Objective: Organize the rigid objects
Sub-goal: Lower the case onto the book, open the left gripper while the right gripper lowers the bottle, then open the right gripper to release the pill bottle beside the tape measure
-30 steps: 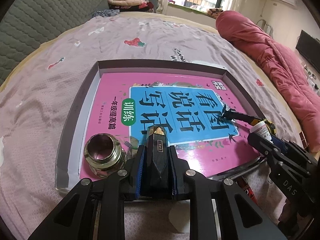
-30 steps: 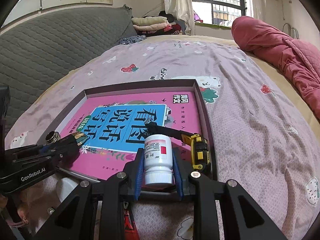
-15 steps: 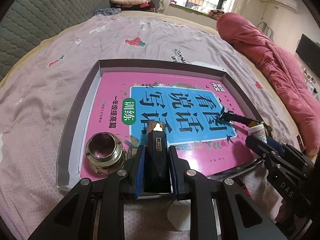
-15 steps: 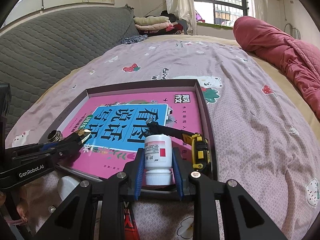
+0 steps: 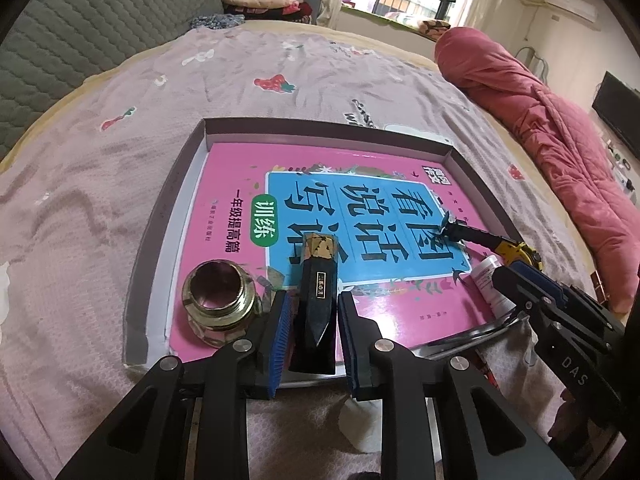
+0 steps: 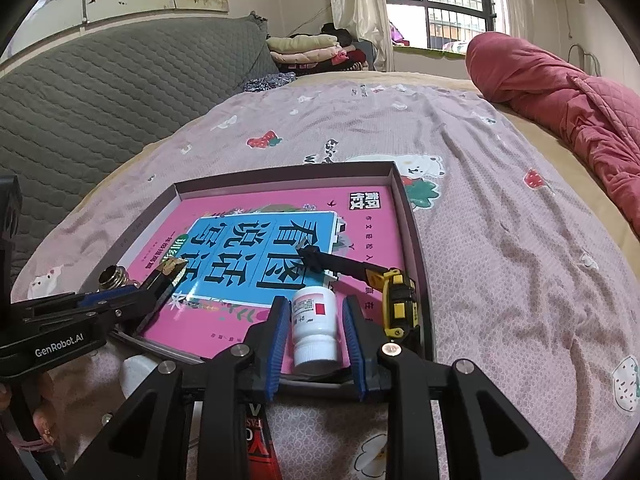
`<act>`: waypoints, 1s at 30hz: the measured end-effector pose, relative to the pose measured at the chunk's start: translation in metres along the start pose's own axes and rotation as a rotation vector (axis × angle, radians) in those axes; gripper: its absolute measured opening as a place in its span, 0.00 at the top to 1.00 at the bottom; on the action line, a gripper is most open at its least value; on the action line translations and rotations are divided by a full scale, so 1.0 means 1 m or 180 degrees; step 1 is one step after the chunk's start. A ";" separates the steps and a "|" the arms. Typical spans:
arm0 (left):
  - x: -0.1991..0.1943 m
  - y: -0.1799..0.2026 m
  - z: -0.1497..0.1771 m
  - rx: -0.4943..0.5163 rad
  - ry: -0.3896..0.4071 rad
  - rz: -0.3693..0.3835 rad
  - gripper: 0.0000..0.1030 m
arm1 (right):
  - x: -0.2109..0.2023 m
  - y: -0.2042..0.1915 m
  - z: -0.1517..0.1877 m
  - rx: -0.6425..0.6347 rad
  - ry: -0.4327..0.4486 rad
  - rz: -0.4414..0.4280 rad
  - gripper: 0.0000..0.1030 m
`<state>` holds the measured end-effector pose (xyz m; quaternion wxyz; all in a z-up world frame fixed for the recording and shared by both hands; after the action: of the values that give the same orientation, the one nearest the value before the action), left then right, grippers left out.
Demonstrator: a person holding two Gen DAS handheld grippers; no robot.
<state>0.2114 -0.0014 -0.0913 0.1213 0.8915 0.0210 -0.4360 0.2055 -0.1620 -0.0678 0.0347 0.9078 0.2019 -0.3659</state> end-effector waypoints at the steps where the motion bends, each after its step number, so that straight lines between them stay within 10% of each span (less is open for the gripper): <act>1: -0.001 0.000 0.000 0.0000 -0.0001 0.0000 0.76 | 0.000 0.000 0.000 -0.0003 0.0005 -0.0003 0.73; 19: -0.013 -0.008 0.006 -0.0024 -0.0017 -0.0059 0.74 | -0.010 -0.009 -0.004 -0.0119 0.0115 -0.0074 0.64; 30: -0.030 -0.001 0.000 0.0036 0.0089 -0.0088 0.53 | -0.017 -0.007 -0.006 -0.0131 0.0177 -0.0096 0.61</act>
<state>0.1923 0.0017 -0.0679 0.1100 0.8978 0.0325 -0.4253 0.1959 -0.1603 -0.0514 0.0423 0.9136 0.2239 -0.3368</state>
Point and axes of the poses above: each gripper's, at about its wrist camera, not at the fingertips, and x roughly the way its jaws point, y to its right, z to its underside, the point moved 8 cm from there along x, roughly the way its jaws point
